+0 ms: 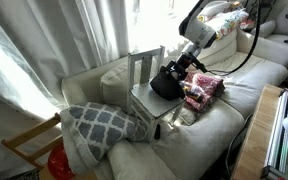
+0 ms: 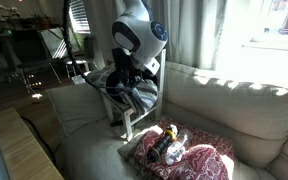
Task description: Put the striped grey and white towel inside the black hat and then put the black hat on the maroon fleece
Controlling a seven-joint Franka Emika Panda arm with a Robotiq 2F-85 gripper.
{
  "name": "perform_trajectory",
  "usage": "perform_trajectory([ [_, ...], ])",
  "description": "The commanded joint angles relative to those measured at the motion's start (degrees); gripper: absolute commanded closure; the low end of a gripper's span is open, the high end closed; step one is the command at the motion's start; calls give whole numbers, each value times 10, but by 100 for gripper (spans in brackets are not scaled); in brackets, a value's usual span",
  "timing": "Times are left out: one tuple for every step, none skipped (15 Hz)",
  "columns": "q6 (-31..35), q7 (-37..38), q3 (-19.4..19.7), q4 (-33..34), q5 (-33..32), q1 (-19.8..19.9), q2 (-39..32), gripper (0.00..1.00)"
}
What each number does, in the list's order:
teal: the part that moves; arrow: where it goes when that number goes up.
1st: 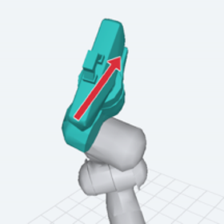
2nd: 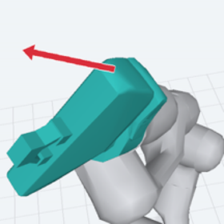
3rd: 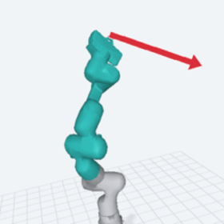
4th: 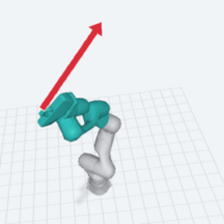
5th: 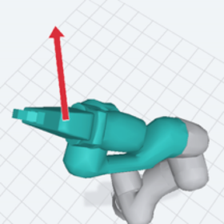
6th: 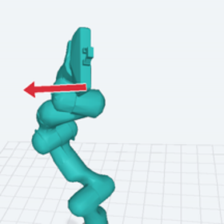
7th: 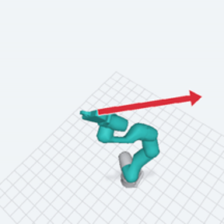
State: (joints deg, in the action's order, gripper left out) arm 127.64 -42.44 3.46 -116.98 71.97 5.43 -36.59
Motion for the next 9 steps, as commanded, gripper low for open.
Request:
perform_trajectory([
  [45, 12, -3, 13, -25, -20, -21, 27],
  [51, 14, -5, 14, -29, -23, -21, 34],
  [58, 16, -8, 14, -34, -25, -22, 42],
  [64, 20, -10, 14, -38, -28, -21, 51],
  [67, 22, -12, 14, -41, -30, -20, 58],
  [72, 25, -14, 14, -44, -32, -18, 65],
  [75, 29, -16, 13, -48, -34, -16, 74],
  [79, 34, -18, 13, -55, -37, -13, 80],
  [81, 40, -18, 11, -65, -41, -8, 88],
])
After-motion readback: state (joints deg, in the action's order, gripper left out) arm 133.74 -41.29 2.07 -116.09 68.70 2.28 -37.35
